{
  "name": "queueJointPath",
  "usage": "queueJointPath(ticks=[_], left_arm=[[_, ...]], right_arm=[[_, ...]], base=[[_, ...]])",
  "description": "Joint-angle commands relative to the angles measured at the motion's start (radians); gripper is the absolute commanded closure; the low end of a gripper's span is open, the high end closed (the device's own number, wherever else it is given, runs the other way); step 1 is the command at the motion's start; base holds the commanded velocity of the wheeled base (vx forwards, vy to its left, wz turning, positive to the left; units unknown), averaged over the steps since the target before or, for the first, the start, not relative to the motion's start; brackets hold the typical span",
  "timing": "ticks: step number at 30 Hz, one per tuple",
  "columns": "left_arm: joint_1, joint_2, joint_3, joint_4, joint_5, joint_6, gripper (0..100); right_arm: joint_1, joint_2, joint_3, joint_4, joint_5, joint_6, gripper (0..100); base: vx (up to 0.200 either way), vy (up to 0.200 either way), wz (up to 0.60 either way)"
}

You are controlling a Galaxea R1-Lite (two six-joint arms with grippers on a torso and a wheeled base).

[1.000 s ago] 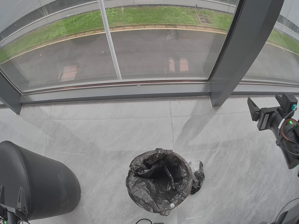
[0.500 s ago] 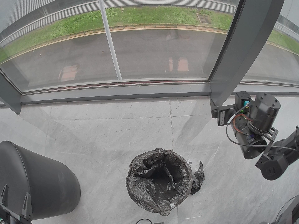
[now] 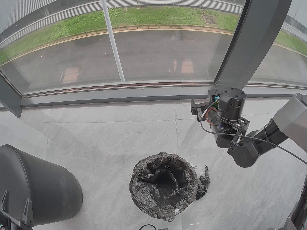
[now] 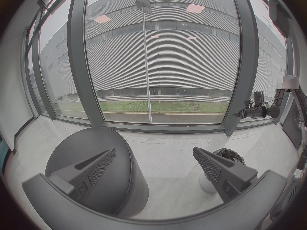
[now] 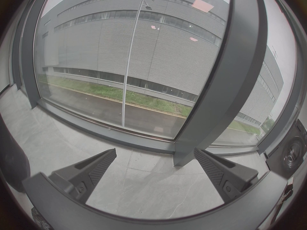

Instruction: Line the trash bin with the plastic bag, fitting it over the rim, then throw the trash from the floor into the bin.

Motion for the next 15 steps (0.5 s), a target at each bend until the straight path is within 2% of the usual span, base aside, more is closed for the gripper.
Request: queueJointPath(ticks=[1,8,15], left_arm=[[0.0,-0.012,0.013,0.001,0.001,-0.011,0],[0.0,-0.012,0.011,0.002,0.001,-0.024,0],[0.0,-0.012,0.011,0.002,0.001,-0.034,0]], right_arm=[[-0.016,0.109,-0.129,0.093,0.012,-0.001,0],[-0.041,0.206,-0.287,0.231,0.037,0.009,0],[-0.073,0.319,-0.431,0.299,0.051,0.013,0]], base=[[0.0,0.0,0.0],[0.0,0.0,0.0],[0.0,0.0,0.0]])
